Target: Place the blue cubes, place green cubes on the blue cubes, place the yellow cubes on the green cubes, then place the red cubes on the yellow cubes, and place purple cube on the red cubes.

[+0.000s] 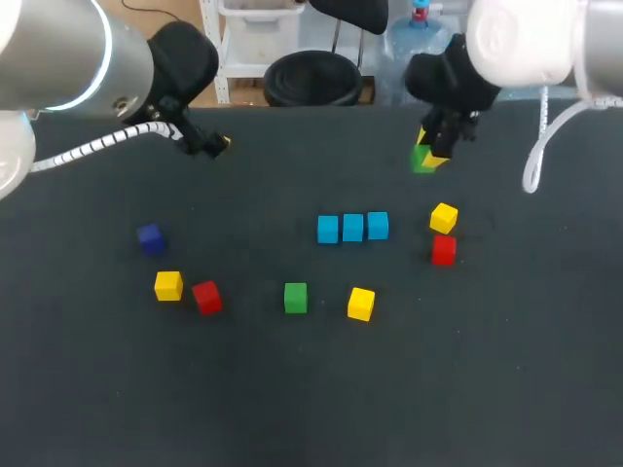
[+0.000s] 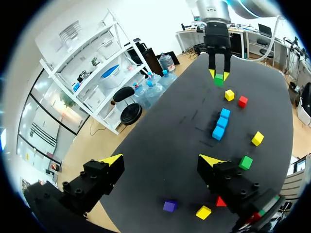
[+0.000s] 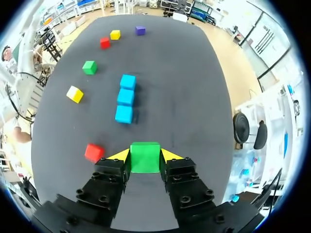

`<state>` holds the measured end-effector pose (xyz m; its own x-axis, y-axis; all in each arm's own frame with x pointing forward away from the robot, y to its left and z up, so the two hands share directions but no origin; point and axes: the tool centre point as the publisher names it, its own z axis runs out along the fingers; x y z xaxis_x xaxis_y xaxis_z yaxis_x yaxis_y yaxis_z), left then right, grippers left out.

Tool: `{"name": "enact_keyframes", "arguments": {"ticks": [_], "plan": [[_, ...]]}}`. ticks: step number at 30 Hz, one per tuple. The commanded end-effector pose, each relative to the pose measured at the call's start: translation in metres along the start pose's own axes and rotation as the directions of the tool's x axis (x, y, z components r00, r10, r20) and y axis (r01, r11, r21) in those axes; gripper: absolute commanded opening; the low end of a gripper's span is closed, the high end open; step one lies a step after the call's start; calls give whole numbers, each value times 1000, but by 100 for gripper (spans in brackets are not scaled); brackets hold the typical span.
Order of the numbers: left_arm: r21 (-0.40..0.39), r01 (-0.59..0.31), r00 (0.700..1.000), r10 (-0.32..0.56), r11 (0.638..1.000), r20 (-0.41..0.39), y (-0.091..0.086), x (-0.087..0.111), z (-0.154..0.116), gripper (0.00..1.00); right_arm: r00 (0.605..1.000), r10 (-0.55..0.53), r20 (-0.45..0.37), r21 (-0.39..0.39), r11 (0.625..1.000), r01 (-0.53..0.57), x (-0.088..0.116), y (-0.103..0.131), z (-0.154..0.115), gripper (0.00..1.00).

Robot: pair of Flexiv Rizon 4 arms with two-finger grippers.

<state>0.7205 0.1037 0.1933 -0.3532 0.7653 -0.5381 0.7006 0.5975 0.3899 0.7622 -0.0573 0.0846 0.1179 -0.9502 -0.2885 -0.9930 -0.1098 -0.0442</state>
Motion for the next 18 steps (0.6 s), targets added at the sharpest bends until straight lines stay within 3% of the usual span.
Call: {"name": "enact_keyframes", "arguments": {"ticks": [1, 12, 14, 18], "plan": [[-3, 1, 1000, -1, 1000, -2, -1, 0, 0, 100, 1000, -16, -2, 13, 1000, 16, -7, 8, 0, 0], [-3, 1, 1000, -1, 1000, -2, -1, 0, 0, 100, 998, 54, 10, -4, 999, -54, -22, 3, 1, 0], [-3, 1, 1000, -1, 1000, -2, -1, 0, 0, 100, 997, 71, -21, 6, 997, -71, -26, 5, 2, 0], [-3, 1, 1000, -1, 1000, -2, -1, 0, 0, 100, 991, 131, 10, -22, 991, -131, -37, 11, -1, 0]]}}
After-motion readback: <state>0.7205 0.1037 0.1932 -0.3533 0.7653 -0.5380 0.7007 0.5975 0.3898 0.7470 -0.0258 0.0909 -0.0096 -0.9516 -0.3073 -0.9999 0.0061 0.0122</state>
